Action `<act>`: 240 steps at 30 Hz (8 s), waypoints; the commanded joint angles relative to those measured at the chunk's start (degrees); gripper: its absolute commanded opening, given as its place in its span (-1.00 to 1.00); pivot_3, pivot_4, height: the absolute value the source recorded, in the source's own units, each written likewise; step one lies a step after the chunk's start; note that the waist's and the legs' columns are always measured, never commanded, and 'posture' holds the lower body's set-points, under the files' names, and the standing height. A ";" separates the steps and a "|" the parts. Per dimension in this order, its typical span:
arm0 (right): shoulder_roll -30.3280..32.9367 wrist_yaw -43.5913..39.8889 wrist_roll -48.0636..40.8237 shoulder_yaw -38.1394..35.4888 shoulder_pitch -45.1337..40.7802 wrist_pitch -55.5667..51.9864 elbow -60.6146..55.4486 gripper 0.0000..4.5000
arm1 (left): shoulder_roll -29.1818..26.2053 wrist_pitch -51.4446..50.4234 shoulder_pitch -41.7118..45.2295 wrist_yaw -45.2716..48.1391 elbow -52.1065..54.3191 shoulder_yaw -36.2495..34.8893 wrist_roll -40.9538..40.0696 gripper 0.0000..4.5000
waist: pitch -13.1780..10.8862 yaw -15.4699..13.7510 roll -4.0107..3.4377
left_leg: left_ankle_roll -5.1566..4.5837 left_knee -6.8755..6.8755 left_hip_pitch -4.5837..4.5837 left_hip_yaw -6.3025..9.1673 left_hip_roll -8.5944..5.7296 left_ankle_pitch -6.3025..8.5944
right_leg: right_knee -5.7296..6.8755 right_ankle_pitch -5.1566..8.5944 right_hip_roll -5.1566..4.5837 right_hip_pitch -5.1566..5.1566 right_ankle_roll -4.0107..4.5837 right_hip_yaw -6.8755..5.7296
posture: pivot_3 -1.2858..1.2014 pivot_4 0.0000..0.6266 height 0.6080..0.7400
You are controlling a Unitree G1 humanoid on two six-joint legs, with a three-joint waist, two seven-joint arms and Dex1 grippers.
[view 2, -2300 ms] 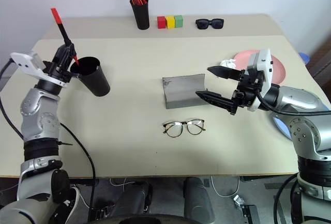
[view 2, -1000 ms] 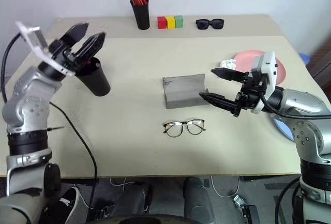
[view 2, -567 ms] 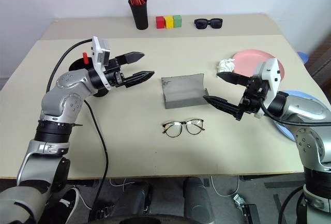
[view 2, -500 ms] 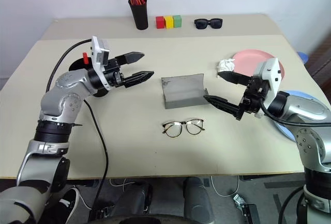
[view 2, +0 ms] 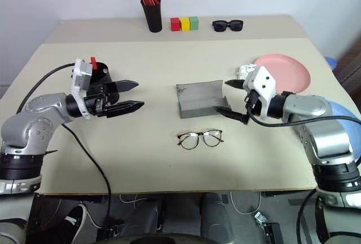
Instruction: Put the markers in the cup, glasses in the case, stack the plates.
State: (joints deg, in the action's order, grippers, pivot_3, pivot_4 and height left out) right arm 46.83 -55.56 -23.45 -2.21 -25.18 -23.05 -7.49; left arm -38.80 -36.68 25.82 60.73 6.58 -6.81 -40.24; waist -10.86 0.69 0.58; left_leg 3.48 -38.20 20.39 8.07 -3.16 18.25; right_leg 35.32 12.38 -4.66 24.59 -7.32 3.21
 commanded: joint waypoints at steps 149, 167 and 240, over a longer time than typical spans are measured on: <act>3.70 1.52 24.52 23.14 2.15 -8.85 -18.87 -0.05 | -9.14 13.75 -1.49 19.27 -2.57 -0.32 7.17 1.00 | 0.01 0.20 0.01 | -0.04 -0.02 0.03 -0.05 0.01 0.02 | -0.01 -0.02 0.00 0.04 0.00 0.00 | 0.03 -0.52 1.00; 6.51 -6.42 14.78 13.23 1.64 -13.86 -23.17 -0.97 | -8.81 13.10 -0.89 17.47 -3.79 -2.10 5.01 1.00 | 0.00 0.14 0.01 | -0.05 -0.02 0.02 -0.05 0.01 0.03 | -0.01 -0.02 0.00 0.02 -0.01 0.00 | 0.03 -0.52 1.00; -24.55 4.39 25.41 21.79 -19.89 -7.21 9.34 0.52 | -9.67 21.62 -6.57 13.15 -4.23 -3.09 10.83 1.00 | 0.00 1.83 0.00 | 0.01 0.11 0.22 -0.23 0.04 0.00 | 0.28 -0.07 -0.02 0.58 0.07 -0.01 | 0.03 -0.52 1.00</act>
State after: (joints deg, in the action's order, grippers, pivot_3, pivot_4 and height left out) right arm 22.95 -51.54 3.65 22.27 -43.11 -29.69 3.65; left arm -47.58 -14.82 18.69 74.12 1.04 -9.44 -29.22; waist -10.86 2.52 0.58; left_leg 3.49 -38.09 20.60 7.84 -3.12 18.25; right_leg 35.60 12.31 -4.69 25.17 -7.24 3.20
